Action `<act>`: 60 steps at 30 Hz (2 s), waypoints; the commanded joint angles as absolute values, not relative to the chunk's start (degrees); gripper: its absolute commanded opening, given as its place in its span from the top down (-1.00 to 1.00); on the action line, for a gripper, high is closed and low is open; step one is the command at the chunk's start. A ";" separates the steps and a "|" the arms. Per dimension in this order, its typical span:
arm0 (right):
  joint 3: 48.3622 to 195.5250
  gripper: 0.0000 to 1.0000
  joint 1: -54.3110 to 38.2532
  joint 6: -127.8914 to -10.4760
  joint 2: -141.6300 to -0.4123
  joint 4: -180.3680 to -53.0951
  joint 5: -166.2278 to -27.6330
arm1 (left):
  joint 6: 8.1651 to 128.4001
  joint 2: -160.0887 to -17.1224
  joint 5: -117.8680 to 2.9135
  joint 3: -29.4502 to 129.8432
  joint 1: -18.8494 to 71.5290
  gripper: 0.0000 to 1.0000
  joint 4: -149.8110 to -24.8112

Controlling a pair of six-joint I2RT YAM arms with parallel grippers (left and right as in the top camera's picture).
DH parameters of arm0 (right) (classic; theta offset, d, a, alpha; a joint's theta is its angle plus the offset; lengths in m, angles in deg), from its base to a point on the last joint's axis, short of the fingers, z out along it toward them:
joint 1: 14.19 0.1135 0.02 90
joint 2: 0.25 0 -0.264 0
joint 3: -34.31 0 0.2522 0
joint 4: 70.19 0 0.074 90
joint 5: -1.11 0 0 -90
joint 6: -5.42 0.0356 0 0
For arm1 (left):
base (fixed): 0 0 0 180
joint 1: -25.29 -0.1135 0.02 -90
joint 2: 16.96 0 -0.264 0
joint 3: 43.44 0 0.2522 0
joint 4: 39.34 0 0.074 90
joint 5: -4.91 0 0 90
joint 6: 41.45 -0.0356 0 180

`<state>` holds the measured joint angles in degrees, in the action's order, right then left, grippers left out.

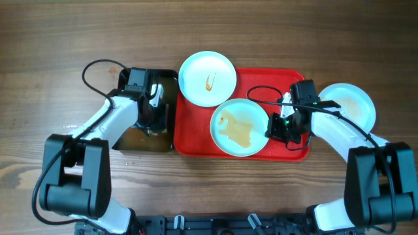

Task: Clean dirty plates on tray and stack at the side

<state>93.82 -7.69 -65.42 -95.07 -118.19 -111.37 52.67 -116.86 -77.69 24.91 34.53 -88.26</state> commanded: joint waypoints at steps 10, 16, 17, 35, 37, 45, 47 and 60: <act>93.52 0.91 -7.67 -68.40 -95.80 -114.36 -111.02 | 53.50 -116.77 -75.49 25.85 34.13 -0.13 -91.74; 96.08 0.91 -7.67 -71.06 -86.31 -119.76 -106.27 | 53.50 -116.81 -75.51 25.85 34.13 -0.12 -92.55; 96.08 0.91 -7.67 -71.04 -83.58 -120.94 -103.63 | 53.50 -116.81 -75.51 25.85 34.13 -0.12 -92.55; 96.95 0.91 -7.52 -72.53 -71.40 -124.70 -83.87 | 53.50 -116.81 -75.51 25.85 34.13 -0.13 -92.37; 97.26 0.91 -5.26 -72.57 -69.72 -124.68 -81.01 | 53.50 -116.81 -75.51 25.85 34.13 -0.13 -92.35; 97.26 0.91 20.42 -76.99 -68.28 -120.06 -40.99 | 53.50 -116.83 -75.51 25.85 34.13 -0.13 -92.35; 97.26 0.91 26.08 -86.32 -68.28 -113.86 -35.87 | 53.50 -116.81 -75.51 25.85 34.13 -0.13 -92.35; 97.23 0.91 27.39 -91.74 -70.18 -103.48 -33.25 | 53.47 -116.83 -75.51 25.85 34.13 -0.13 -92.35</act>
